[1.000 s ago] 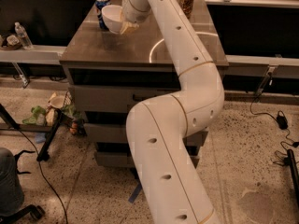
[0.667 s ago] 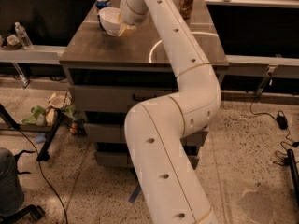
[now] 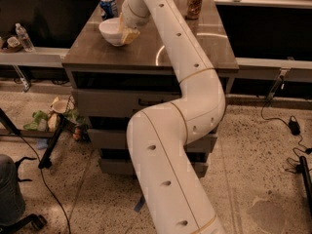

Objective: Move white bowl near pepsi can

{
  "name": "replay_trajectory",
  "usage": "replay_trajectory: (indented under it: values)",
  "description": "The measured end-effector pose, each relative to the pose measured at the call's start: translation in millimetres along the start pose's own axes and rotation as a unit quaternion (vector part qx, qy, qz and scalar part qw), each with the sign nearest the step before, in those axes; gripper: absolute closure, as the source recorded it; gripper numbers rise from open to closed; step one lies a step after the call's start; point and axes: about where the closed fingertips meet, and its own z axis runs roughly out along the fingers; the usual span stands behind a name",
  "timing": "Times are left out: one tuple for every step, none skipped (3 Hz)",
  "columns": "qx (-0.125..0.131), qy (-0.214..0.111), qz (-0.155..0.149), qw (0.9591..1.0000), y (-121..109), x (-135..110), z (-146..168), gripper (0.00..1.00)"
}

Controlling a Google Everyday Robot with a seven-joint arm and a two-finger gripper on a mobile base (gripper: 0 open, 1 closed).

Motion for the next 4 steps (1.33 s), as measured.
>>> replay_trajectory:
  values:
    - [0.016,0.0,-0.003,0.9999,-8,-4,0,0.0]
    - [0.027,0.002,-0.001,0.9996,-13,-5,-5,0.0]
    - [0.052,0.038,0.039,0.9972,-16,34,-50,0.0]
    - [0.091,0.114,0.098,0.9844,-14,95,-116,0.0]
